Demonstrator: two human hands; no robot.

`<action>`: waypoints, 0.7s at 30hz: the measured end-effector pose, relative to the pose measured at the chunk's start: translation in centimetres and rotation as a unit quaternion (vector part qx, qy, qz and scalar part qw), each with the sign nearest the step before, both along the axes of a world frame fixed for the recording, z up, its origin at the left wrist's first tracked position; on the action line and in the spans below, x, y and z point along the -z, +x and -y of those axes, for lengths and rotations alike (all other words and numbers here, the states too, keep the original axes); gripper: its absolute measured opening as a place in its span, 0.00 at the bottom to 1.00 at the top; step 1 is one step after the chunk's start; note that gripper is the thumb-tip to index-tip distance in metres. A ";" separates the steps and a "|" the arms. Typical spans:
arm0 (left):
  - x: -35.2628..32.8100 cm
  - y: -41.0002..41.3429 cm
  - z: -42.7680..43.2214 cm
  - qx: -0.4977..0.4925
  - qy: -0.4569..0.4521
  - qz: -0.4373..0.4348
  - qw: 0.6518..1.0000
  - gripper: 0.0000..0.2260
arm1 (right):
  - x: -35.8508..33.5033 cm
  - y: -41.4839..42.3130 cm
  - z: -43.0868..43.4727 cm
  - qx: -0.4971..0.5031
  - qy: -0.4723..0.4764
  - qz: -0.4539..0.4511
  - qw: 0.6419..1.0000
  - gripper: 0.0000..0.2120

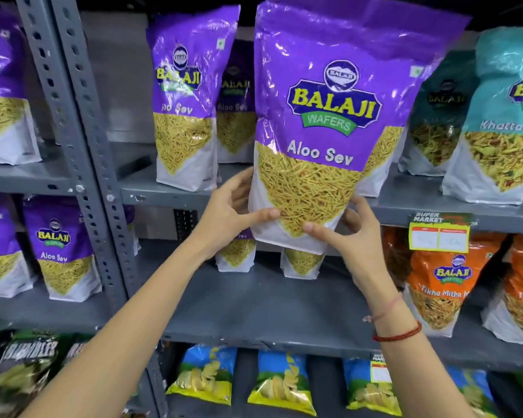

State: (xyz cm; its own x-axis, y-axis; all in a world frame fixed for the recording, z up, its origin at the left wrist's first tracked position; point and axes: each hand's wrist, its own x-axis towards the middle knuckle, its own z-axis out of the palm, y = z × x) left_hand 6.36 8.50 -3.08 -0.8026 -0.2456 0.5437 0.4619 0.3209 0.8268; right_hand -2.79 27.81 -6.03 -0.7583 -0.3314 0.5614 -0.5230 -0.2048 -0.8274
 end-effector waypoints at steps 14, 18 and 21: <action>12.3 4.9 2.4 -0.093 0.089 0.090 0.988 0.30 | 11.8 1.8 4.5 -0.041 0.109 0.044 0.992 0.35; 17.5 6.3 3.7 -0.133 0.145 0.117 0.974 0.34 | 15.4 1.8 6.5 -0.096 0.188 0.046 0.976 0.36; 21.0 6.5 4.9 -0.163 0.159 0.136 0.964 0.31 | 17.4 1.3 8.1 -0.128 0.254 0.035 0.958 0.34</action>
